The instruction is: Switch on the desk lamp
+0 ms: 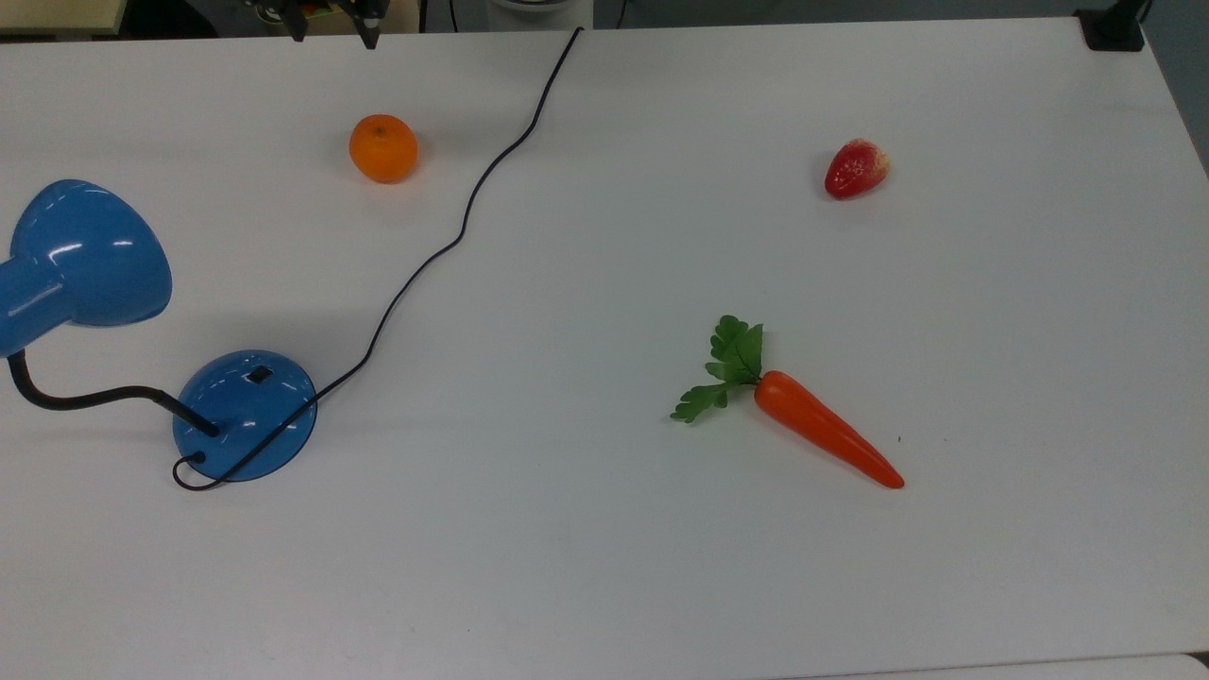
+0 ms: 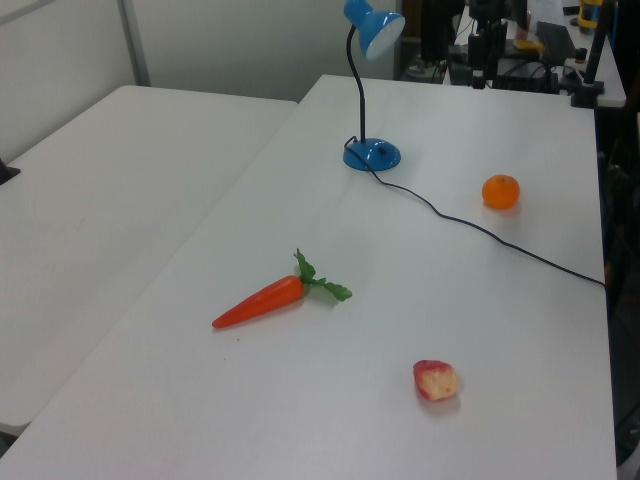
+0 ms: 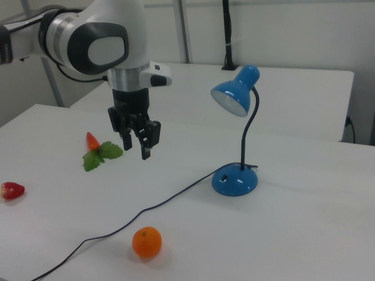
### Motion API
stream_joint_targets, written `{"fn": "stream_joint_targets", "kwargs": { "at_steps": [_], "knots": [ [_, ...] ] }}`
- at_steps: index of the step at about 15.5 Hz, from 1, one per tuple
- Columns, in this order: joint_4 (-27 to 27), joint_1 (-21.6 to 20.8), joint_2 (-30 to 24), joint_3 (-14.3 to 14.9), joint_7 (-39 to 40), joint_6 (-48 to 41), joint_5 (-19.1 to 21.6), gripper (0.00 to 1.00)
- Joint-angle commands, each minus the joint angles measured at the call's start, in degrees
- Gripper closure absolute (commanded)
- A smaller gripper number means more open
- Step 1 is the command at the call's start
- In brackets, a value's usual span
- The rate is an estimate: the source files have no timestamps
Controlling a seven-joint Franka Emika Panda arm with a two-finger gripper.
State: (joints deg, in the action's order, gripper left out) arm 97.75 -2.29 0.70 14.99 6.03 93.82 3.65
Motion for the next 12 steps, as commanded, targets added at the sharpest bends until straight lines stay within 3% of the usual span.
{"fn": "stream_joint_targets", "kwargs": {
  "at_steps": [1,4,12],
  "knots": [
    [0.95,0.71,-1.14,-0.40,-1.72,2.67,0.83,0.77],
    [1.39,0.71,-1.14,-0.13,-3.31,4.68,0.83,0.84],
    [4.64,1.67,-0.08,-0.05,-9.54,18.13,0.83,0.84]
  ]
}}
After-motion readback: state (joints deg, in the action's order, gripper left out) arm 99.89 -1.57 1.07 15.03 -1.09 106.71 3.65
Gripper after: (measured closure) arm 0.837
